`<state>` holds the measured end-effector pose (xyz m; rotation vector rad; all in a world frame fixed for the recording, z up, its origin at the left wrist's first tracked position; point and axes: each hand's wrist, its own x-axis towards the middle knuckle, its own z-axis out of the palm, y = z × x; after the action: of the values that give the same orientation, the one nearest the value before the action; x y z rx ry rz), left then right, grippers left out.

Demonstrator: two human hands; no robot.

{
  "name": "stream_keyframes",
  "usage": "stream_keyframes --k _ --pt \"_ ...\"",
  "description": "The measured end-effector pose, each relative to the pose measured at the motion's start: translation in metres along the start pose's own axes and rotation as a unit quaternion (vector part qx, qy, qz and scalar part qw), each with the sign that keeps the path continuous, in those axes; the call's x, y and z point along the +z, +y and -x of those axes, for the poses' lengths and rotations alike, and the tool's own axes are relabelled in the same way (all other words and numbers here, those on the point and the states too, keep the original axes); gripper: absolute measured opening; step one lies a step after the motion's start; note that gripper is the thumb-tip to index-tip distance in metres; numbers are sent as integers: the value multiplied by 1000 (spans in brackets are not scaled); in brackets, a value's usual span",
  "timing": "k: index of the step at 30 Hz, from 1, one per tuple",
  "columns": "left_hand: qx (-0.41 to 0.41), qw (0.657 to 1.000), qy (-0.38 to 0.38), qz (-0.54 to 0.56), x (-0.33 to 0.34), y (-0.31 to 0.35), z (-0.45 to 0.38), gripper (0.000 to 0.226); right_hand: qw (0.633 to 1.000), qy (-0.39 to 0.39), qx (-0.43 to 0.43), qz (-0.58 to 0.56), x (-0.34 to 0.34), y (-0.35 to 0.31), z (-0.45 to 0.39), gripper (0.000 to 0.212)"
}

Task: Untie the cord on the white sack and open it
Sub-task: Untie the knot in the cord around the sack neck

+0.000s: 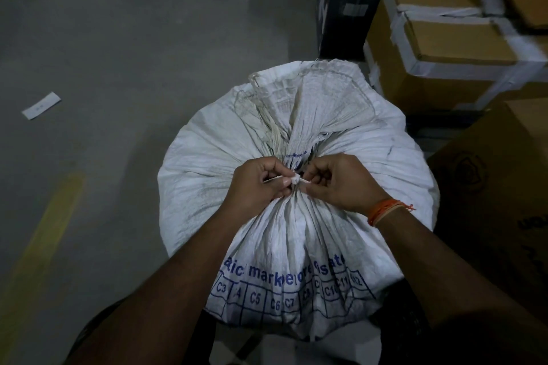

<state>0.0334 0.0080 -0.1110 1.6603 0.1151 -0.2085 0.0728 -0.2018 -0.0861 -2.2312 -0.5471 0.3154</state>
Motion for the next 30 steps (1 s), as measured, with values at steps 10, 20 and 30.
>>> stream_keyframes --k 10,20,30 --pt "1 1000 -1 7 0 1 1 9 999 27 -4 17 2 -1 -3 8" --pt "2 1000 -1 0 1 2 2 11 999 45 -16 14 8 -5 -2 8" --pt "-8 1000 0 18 1 0 0 7 999 15 -9 28 -11 0 3 9"
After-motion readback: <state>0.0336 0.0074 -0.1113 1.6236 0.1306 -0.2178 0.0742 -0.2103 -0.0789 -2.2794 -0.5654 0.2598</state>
